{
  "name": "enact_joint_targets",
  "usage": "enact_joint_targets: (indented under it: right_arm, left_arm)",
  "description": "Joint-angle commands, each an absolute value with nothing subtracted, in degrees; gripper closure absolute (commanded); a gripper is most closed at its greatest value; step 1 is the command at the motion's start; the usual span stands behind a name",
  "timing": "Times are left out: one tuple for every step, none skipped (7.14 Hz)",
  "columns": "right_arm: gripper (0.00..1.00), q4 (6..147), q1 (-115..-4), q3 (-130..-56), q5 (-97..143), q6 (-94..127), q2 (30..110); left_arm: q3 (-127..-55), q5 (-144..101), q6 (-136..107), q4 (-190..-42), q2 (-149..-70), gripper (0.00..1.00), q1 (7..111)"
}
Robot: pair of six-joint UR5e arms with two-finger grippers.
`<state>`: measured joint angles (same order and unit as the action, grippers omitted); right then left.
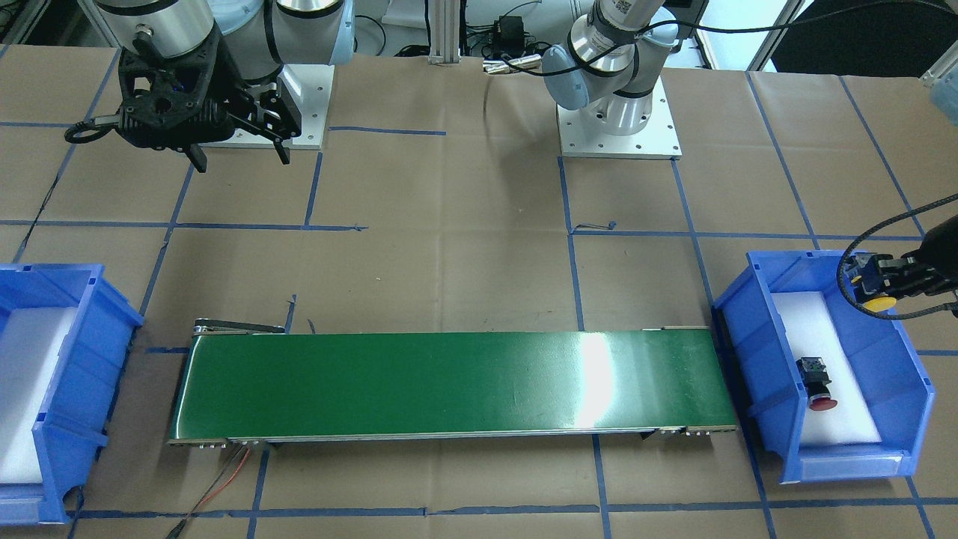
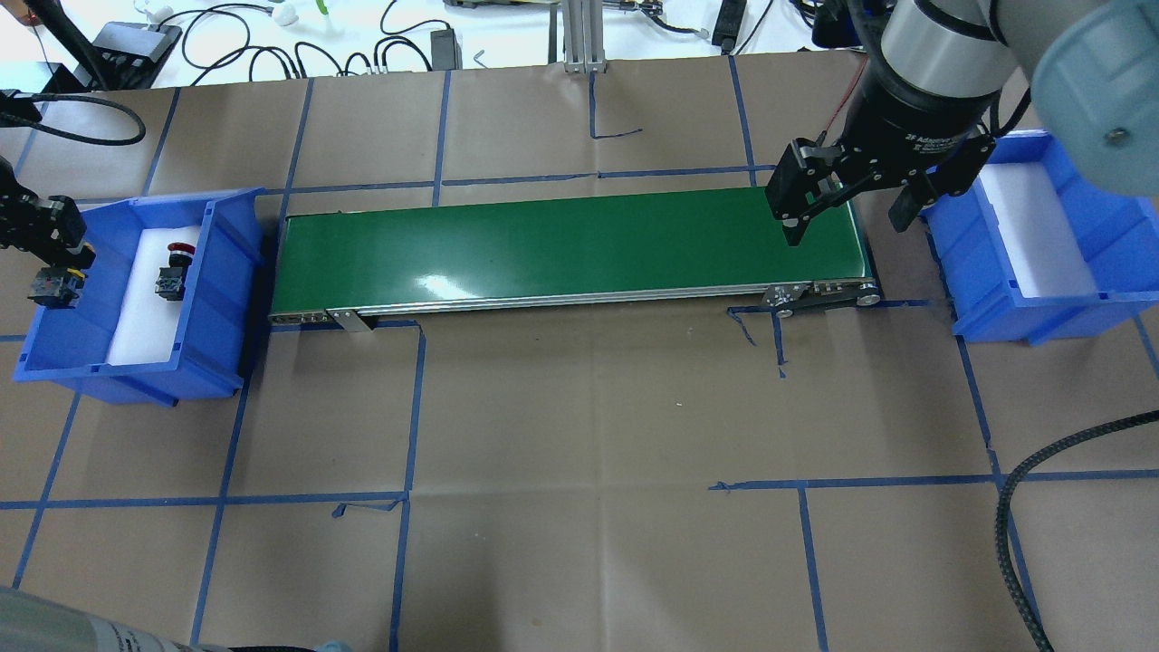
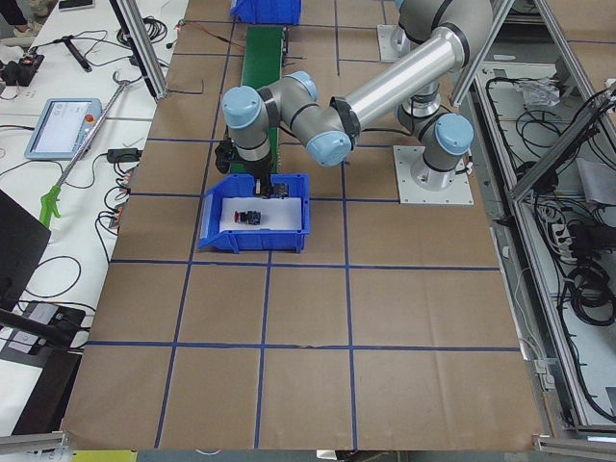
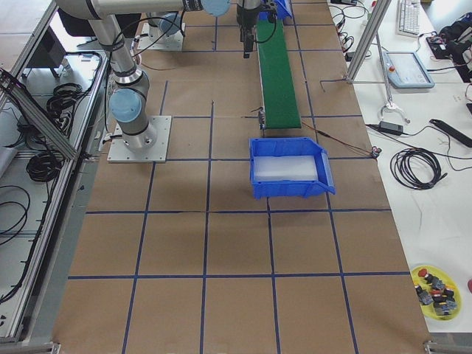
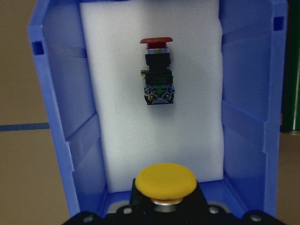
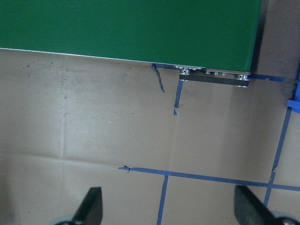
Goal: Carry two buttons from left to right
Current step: 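Lift the yellow button and carry it over the conveyor belt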
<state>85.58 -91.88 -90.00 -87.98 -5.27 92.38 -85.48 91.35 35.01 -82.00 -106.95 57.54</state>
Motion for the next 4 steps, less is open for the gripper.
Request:
enact_joint_targets:
  right_arm:
    - [0.0,85.34,-91.93,-90.0,-87.98,-5.27,92.46]
    - [0.0,85.34,-91.93,-90.0,-87.98,-5.27,92.29]
    - [0.0,85.34,-91.85,-90.0,-88.07,-5.36,92.37]
    - [0.0,85.25,-91.67,-90.0,-88.07,-5.36,92.37]
  left_arm:
    - [-83.24,91.58,27.72,-82.1,-106.53,1.0,65.77]
    - [-82.36,91.76,22.73,-81.92,-106.35,1.0,70.88]
    - [-82.09,92.45,17.8,-81.83,-106.7,1.0,74.49]
    - [-82.35,92.9,13.23,-81.22,-107.83,1.0,78.27]
